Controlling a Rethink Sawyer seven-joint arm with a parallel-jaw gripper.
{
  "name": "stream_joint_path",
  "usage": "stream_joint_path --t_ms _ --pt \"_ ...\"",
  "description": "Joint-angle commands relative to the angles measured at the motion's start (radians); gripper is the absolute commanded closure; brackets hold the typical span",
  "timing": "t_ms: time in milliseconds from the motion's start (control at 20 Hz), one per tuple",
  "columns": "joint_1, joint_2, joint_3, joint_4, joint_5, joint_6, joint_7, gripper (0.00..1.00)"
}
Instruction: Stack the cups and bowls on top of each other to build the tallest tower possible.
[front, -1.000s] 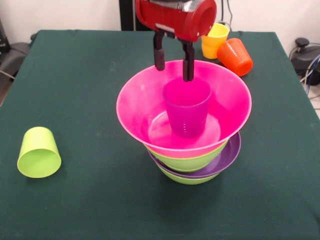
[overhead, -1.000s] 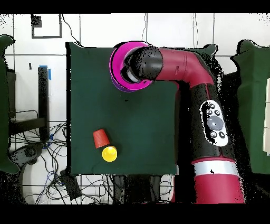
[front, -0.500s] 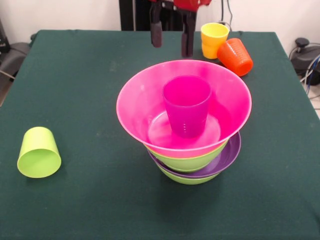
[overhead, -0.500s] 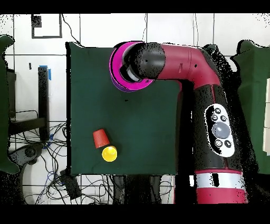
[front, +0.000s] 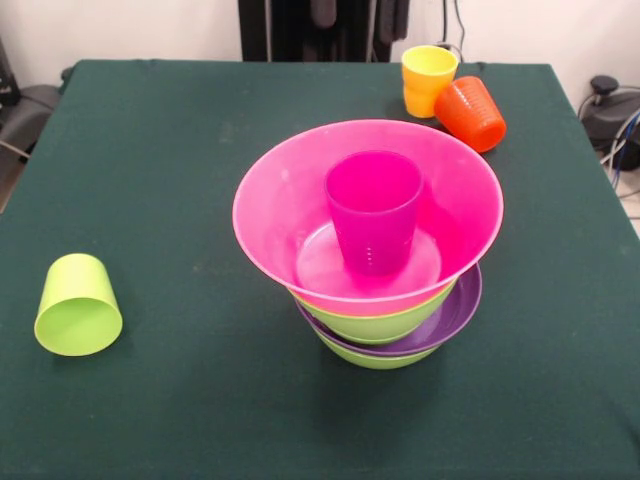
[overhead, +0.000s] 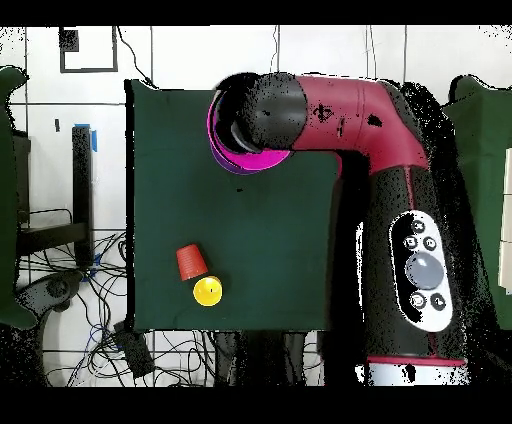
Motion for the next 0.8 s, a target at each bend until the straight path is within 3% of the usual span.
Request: stream_joint_path --t_ms 50,800 --pt "0.044 -0.039 0.016 0.158 -0.027 0.08 -0.121 0.0" --pt "0.111 -0.081 -0.042 0.28 -0.005 -0.04 0.046 0.0"
